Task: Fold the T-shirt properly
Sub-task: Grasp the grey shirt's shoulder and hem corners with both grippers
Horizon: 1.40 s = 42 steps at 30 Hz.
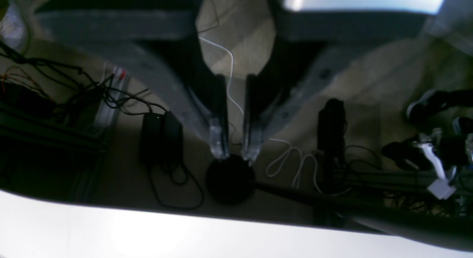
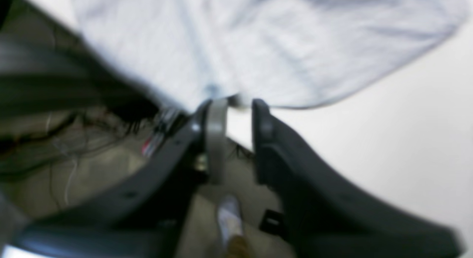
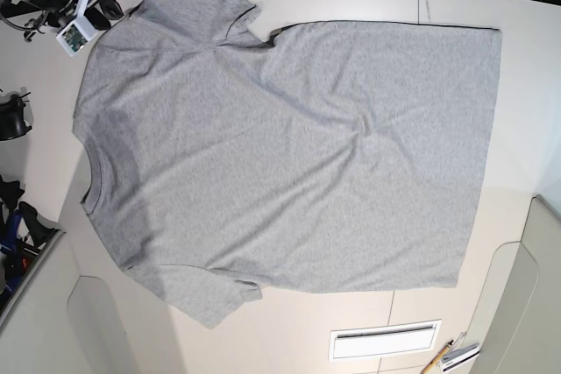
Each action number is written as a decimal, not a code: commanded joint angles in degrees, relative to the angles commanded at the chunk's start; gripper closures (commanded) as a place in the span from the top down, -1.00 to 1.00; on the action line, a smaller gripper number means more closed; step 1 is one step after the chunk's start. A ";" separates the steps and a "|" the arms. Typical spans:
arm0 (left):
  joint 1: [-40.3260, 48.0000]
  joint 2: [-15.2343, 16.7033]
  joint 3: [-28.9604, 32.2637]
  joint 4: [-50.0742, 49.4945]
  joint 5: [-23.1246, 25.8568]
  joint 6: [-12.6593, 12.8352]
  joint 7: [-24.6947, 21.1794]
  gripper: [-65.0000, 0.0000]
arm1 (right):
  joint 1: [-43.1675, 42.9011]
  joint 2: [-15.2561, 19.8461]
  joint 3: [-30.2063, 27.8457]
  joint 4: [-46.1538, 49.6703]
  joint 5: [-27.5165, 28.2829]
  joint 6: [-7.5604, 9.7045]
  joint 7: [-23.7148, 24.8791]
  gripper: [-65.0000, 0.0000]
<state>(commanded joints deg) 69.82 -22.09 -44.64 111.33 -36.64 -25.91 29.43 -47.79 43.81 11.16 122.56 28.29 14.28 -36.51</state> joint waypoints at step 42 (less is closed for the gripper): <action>-30.84 -10.25 0.07 -22.45 -18.69 -7.26 14.84 0.09 | 9.05 -21.94 5.57 -24.09 17.75 10.64 -3.82 0.25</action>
<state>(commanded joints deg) 38.98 -32.34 -44.58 88.88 -55.33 -33.17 44.27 -38.74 21.87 16.73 98.48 46.04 24.93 -40.34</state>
